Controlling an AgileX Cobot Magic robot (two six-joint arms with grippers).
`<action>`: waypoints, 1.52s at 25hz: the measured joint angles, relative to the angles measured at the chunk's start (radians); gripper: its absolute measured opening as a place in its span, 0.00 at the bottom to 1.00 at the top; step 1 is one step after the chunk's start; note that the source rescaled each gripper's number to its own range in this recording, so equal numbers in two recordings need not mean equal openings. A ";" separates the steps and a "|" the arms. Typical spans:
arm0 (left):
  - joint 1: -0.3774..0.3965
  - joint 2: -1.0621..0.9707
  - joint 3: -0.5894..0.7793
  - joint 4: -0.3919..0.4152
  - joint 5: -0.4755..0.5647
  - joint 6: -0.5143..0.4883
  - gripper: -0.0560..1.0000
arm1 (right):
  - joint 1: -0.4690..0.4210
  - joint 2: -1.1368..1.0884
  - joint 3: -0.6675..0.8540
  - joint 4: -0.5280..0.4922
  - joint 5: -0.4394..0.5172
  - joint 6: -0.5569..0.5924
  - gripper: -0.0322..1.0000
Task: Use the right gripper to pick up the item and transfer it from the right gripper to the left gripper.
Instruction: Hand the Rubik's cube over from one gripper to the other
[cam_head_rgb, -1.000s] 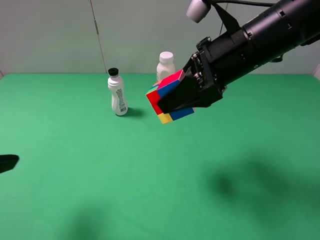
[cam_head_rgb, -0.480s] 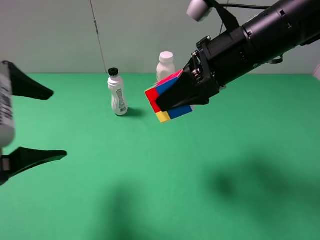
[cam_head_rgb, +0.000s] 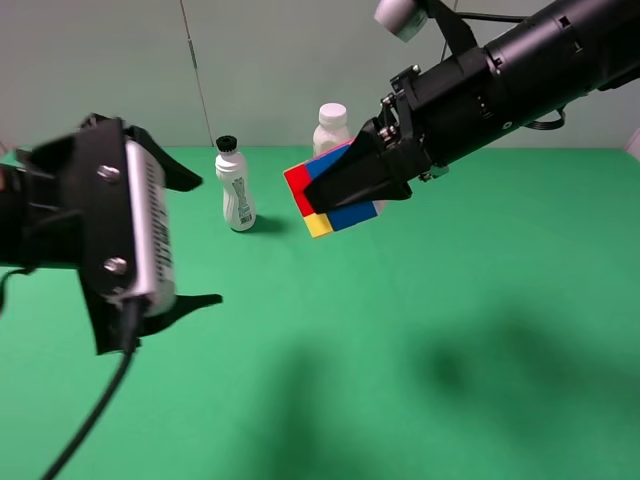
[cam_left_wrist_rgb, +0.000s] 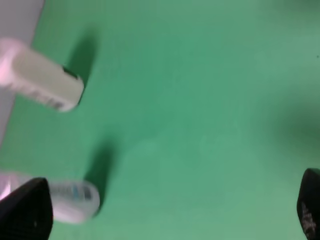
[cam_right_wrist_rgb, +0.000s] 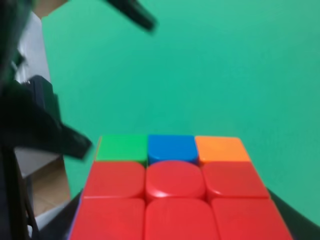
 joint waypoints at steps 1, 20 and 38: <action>-0.022 0.023 0.000 0.000 -0.033 0.003 0.94 | 0.000 0.000 0.000 0.002 0.000 0.001 0.03; -0.126 0.214 -0.184 0.001 -0.227 0.014 0.94 | 0.000 0.000 0.000 0.008 -0.005 0.021 0.03; -0.194 0.304 -0.205 0.004 -0.293 0.037 0.92 | 0.000 0.000 0.000 0.034 0.000 0.022 0.03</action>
